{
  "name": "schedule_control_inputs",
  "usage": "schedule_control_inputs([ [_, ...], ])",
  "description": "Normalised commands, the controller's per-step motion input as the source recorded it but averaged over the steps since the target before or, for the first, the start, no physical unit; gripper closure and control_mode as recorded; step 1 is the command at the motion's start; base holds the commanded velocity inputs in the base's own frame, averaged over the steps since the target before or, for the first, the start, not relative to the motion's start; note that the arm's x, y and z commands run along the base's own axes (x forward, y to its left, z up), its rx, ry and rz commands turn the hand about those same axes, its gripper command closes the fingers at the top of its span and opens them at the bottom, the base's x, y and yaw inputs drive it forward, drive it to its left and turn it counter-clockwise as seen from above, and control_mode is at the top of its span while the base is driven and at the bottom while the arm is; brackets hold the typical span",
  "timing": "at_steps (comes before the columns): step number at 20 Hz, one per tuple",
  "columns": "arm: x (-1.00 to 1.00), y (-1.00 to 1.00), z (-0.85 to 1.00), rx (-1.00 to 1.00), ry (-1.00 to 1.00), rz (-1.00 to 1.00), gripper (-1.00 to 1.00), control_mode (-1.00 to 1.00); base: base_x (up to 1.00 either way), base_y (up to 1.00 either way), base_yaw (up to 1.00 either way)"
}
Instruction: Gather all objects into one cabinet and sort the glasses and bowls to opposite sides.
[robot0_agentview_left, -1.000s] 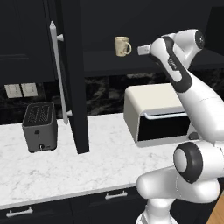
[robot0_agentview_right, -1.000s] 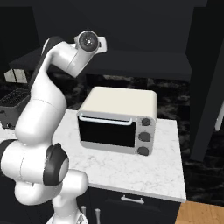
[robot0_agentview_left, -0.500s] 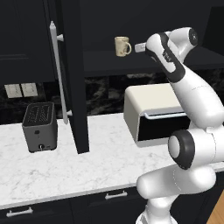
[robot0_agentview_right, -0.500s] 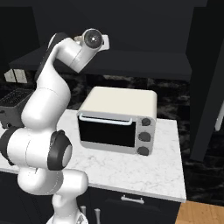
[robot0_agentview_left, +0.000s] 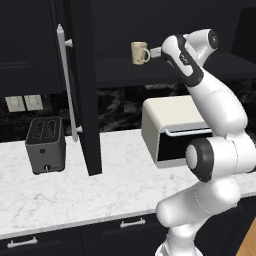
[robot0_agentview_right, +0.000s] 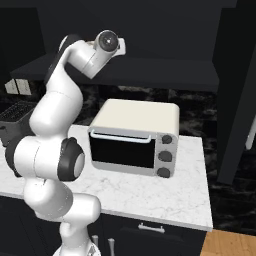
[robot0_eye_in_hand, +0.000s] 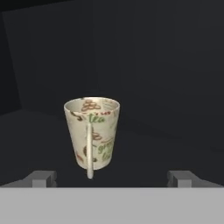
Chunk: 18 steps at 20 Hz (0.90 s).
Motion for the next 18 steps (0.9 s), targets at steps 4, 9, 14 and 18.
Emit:
schedule_control_inputs([
  [4,0.1,0.12,0.0,0.0,0.01,0.0,-1.0,-1.0,0.0,0.0,0.0],
  [9,0.08,0.38,0.0,0.0,0.01,0.0,-1.0,-1.0,0.0,0.0,0.0],
  [14,0.27,0.13,0.0,0.0,0.05,0.0,-1.0,-1.0,0.0,0.0,0.0],
  [18,0.26,0.0,-0.02,0.0,0.06,0.0,-1.0,-1.0,0.0,0.0,0.0],
])
